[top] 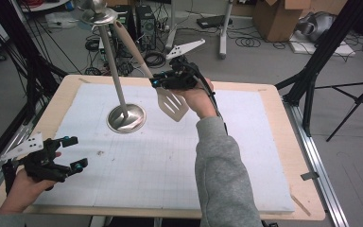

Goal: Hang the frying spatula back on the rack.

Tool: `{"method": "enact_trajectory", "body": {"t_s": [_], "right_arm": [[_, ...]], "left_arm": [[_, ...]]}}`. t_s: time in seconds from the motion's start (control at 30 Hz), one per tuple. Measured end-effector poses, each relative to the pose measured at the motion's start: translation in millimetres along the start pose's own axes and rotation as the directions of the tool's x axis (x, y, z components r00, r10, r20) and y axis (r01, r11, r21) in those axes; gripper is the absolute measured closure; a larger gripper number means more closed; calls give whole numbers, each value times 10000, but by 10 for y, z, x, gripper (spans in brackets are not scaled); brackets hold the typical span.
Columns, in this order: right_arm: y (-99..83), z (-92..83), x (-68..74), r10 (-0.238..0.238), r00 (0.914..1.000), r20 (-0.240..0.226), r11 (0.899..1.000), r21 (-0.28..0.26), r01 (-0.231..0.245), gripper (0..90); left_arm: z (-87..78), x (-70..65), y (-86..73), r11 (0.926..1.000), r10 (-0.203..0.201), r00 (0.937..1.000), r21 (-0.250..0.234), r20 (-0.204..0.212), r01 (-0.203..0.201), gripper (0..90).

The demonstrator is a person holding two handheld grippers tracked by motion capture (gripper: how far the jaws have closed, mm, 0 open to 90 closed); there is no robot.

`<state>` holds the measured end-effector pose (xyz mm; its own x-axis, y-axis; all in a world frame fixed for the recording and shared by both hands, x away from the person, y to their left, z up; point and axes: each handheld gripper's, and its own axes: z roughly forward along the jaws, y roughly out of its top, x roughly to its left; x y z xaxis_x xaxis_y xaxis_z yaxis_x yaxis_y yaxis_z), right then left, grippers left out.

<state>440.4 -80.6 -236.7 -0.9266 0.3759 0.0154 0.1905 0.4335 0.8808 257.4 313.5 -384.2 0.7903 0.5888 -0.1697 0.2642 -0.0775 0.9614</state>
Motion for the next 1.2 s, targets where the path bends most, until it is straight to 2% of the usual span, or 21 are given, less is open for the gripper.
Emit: {"method": "enact_trajectory", "body": {"t_s": [0.9, 1.07, 1.2], "right_arm": [[-15, 278, -44, -80, 9998, -173, 9999, -152, 77, 768], [-26, 266, -44, -20, 9998, -187, 9996, -277, 15, 744], [-50, 187, -44, -98, 9999, -32, 9986, -516, 96, 668]], "left_arm": [[-105, 3, -36, 10000, -56, 9996, -37, -293, 55, 25], [-108, -1, -34, 10000, -57, 9995, -18, -301, 57, 25], [-101, -2, -37, 10000, -77, 9995, -29, -293, 76, 25]]}}
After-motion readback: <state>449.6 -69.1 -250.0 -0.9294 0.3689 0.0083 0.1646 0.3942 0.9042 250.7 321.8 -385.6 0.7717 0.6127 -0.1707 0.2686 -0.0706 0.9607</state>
